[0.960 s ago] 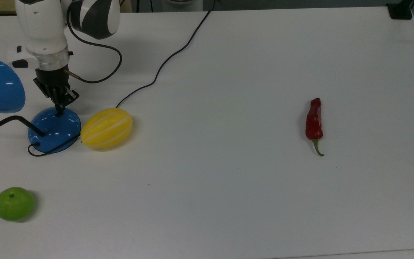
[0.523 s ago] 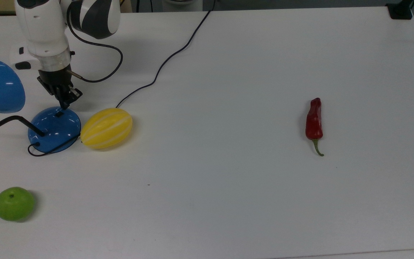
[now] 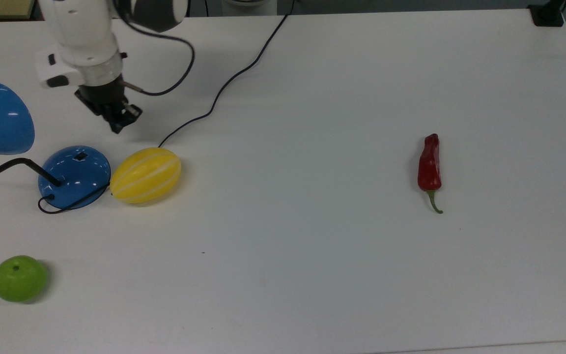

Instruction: Turn off lamp

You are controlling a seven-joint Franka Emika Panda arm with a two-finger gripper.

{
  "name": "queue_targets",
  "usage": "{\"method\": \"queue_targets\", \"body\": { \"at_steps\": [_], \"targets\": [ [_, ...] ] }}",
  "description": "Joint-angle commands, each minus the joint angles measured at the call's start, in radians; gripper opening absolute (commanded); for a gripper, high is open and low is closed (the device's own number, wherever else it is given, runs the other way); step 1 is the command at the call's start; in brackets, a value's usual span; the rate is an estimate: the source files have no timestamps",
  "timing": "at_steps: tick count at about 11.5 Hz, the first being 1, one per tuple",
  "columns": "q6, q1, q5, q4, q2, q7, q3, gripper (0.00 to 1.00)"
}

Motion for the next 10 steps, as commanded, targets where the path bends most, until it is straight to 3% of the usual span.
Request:
{"method": "queue_targets", "body": {
  "at_steps": [1, 3, 8, 10],
  "targets": [
    [-0.207, 0.143, -0.019, 0.005, -0.118, 0.002, -0.005, 0.0],
    [-0.348, 0.232, -0.017, 0.037, -0.185, -0.073, -0.005, 0.0],
    [-0.514, 0.367, 0.036, 0.051, -0.351, -0.176, -0.031, 0.0],
    [-0.527, 0.42, 0.072, 0.056, -0.377, -0.176, -0.086, 0.0]
  ]
}}
